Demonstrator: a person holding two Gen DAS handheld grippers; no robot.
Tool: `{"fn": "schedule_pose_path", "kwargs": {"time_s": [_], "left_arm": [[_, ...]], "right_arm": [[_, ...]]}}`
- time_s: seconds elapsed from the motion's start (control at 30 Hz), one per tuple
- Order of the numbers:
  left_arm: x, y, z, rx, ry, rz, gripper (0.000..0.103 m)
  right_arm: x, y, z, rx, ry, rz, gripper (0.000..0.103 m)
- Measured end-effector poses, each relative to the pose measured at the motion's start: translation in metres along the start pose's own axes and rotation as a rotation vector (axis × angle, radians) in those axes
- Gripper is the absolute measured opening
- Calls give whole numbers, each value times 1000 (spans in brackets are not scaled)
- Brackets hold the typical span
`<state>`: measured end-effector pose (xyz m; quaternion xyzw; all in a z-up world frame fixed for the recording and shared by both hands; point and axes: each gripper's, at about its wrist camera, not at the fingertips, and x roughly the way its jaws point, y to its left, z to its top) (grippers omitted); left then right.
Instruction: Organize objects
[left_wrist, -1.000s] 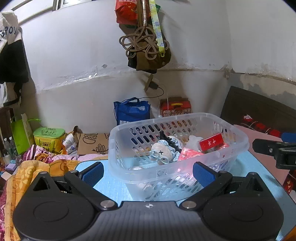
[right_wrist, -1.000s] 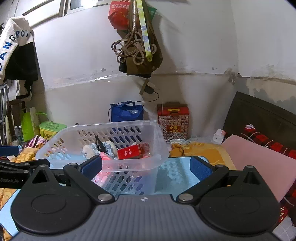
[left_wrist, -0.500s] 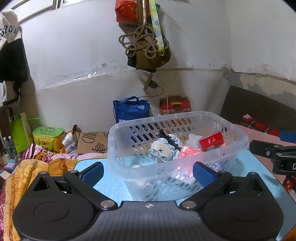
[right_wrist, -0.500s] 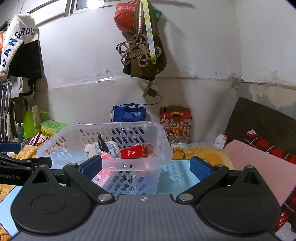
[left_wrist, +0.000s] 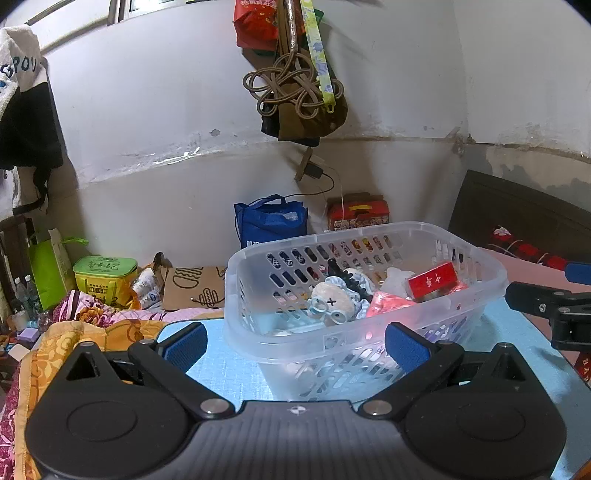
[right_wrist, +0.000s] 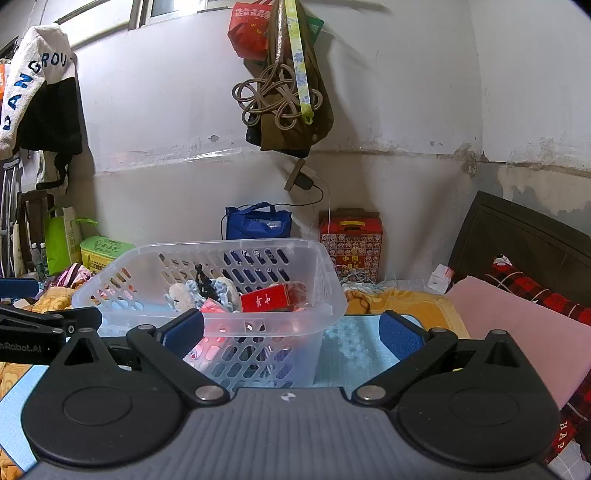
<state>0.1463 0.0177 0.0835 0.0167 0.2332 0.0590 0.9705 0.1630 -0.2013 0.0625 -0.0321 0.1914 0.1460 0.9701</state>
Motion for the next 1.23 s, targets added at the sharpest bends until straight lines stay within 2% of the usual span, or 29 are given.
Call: {"fn": "schedule_pose_path", "kwargs": {"time_s": [1.07,1.23], "left_arm": [[4,2,-4,-6,-14,-16,103],[1,0,-6,6,-47,35,103]], "right_arm": [[5,7,-2,-8,11,-7,103],[6,7,-2,-8,14,-11,103]]}}
